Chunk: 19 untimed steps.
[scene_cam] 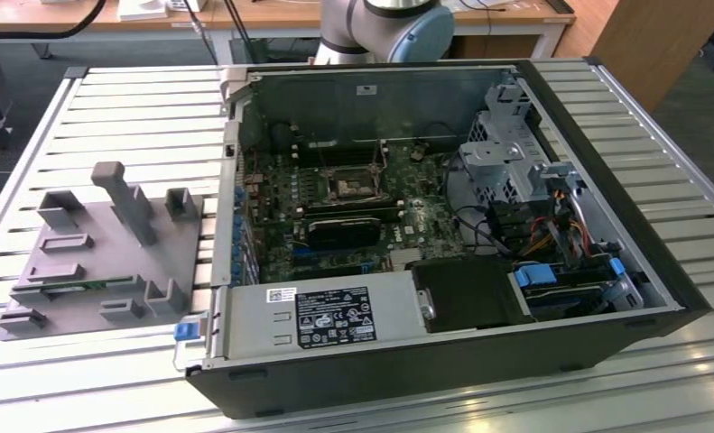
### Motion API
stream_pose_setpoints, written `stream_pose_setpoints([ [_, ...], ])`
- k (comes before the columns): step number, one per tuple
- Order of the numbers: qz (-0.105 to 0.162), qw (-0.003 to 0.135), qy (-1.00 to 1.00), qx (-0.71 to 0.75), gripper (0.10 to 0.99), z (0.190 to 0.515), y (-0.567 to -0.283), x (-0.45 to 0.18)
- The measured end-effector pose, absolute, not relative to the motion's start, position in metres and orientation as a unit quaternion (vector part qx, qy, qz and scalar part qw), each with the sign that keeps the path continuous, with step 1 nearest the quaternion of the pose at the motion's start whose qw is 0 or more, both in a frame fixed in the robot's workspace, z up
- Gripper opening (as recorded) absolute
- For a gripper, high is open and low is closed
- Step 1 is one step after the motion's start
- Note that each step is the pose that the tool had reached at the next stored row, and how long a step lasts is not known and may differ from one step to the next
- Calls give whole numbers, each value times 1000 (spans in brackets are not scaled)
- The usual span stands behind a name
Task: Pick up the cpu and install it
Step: 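Pick up the cpu and move it towards the insertion slot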
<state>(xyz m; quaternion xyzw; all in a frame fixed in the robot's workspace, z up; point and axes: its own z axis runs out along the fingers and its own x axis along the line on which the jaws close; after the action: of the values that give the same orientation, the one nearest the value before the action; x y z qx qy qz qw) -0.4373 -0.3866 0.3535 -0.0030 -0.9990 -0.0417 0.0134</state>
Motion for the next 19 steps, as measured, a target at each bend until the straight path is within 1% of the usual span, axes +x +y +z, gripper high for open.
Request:
stream_pose_setpoints([
  [19,-42,13,-999,-4,529,384,-385,-437],
])
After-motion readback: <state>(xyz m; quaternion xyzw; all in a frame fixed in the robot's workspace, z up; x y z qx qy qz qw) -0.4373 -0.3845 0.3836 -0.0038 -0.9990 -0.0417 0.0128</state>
